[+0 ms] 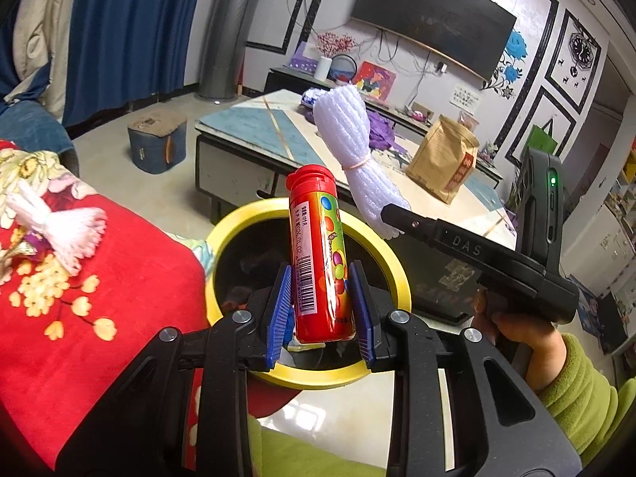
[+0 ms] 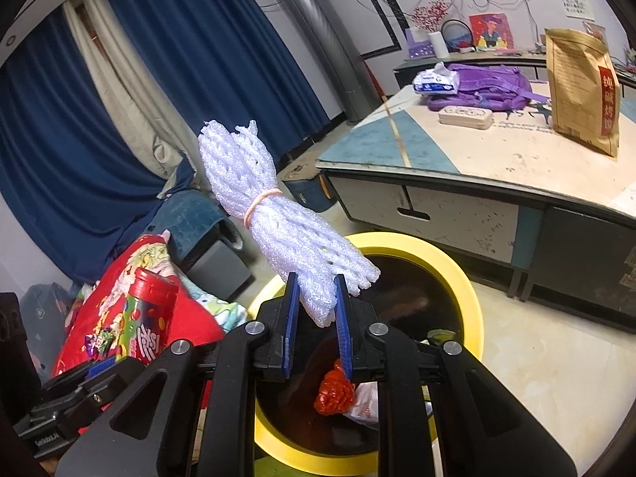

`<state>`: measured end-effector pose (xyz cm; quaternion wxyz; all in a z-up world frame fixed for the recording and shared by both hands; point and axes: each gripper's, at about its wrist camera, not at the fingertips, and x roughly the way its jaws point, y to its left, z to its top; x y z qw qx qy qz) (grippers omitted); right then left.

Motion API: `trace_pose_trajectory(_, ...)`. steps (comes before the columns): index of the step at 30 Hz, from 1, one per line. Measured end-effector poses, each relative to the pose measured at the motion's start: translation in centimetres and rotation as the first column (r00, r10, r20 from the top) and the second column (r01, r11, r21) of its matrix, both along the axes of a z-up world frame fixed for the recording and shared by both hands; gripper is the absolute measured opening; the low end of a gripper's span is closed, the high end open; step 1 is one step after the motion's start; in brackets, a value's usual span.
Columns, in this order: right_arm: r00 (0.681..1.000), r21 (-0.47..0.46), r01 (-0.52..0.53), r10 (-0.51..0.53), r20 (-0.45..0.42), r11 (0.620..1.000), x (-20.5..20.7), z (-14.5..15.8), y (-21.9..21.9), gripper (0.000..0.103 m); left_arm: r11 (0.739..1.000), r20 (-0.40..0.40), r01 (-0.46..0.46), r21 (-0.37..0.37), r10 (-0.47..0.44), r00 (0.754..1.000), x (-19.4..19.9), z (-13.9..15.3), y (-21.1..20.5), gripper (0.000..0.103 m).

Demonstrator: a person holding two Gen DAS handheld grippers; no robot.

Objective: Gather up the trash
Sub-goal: 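Carry the red tube and mesh foam over the yellow bin and open both tools, then move both open tools back over the bed toward the remaining wrappers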

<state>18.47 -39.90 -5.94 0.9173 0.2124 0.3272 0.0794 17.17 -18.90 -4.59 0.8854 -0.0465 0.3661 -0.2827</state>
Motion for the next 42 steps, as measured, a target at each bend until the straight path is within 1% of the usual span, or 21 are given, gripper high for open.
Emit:
trace_pose_trajectory(11, 0.997, 0.021, 0.027, -0.025, -0.078, 0.999, 0.7, -2.5, -1.6, 0.017, 0.998, -0.058, 0.04, 0.046, -0.038, 0.998, 1.1, -2.4, -2.0, 0.023)
trace_pose_trajectory(15, 0.995, 0.037, 0.031, -0.027, -0.099, 0.999, 1.0, -3.2, -1.9, 0.018, 0.998, -0.097, 0.042, 0.057, -0.036, 0.995, 1.6, -3.6, -2.4, 0.023)
trace_pose_trajectory(20, 0.993, 0.054, 0.037, -0.031, -0.114, 0.998, 1.1, -4.0, -2.5, 0.018, 0.997, -0.121, 0.04, 0.067, -0.031, 0.992, 2.3, -4.5, -2.7, 0.023)
trace_pose_trajectory(22, 0.992, 0.065, 0.039, -0.031, -0.122, 0.997, 1.2, -4.3, -2.7, 0.019, 0.997, -0.125, 0.037, 0.07, -0.028, 0.992, 2.7, -4.7, -2.8, 0.023)
trace_pose_trajectory(24, 0.991, 0.083, 0.026, -0.015, -0.131, 0.996, 1.3, -4.6, -2.7, 0.025, 0.997, -0.128, 0.032, 0.074, -0.023, 0.992, 2.9, -4.9, -2.8, 0.023)
trace_pose_trajectory(25, 0.991, 0.091, 0.024, -0.012, -0.133, 0.996, 1.3, -4.7, -2.7, 0.027, 0.997, -0.134, 0.025, 0.076, -0.014, 0.991, 3.2, -5.0, -2.8, 0.025)
trace_pose_trajectory(26, 0.99, 0.096, 0.027, -0.013, -0.138, 0.995, 1.4, -4.8, -2.8, 0.032, 0.997, -0.147, 0.017, 0.08, -0.006, 0.989, 3.5, -5.2, -2.7, 0.041)
trace_pose_trajectory(27, 0.99, 0.1, 0.033, -0.019, -0.143, 0.994, 1.4, -4.9, -2.8, 0.038, 0.996, -0.153, 0.005, 0.085, 0.008, 0.988, 3.7, -5.3, -2.5, 0.054)
trace_pose_trajectory(28, 0.988, 0.102, 0.045, -0.029, -0.149, 0.994, 1.4, -5.0, -3.0, 0.043, 0.996, -0.154, -0.019, 0.088, 0.032, 0.987, 3.8, -5.4, -2.2, 0.069)
trace_pose_trajectory(29, 0.987, 0.105, 0.056, -0.039, -0.154, 0.993, 1.4, -5.1, -3.1, 0.047, 0.996, -0.153, -0.028, 0.081, 0.04, 0.987, 3.8, -5.3, -2.0, 0.07)
trace_pose_trajectory(31, 0.986, 0.101, 0.07, -0.054, -0.156, 0.992, 1.4, -5.2, -3.3, 0.048, 0.997, -0.151, -0.029, 0.076, 0.041, 0.988, 3.9, -5.2, -1.6, 0.073)
trace_pose_trajectory(34, 0.988, 0.09, 0.075, -0.062, -0.145, 0.993, 1.3, -5.0, -3.3, 0.052, 0.996, -0.136, -0.045, 0.078, 0.055, 0.989, 3.7, -4.9, -1.3, 0.092)
trace_pose_trajectory(37, 0.99, 0.07, 0.067, -0.057, -0.131, 0.995, 1.2, -4.5, -2.9, 0.053, 0.996, -0.126, -0.053, 0.078, 0.062, 0.99, 3.4, -4.6, -1.0, 0.092)
trace_pose_trajectory(42, 0.995, 0.018, 0.056, -0.054, -0.081, 0.998, 0.7, -3.1, -2.0, 0.057, 0.994, -0.092, -0.069, 0.09, 0.077, 0.993, 2.7, -3.8, -0.7, 0.092)
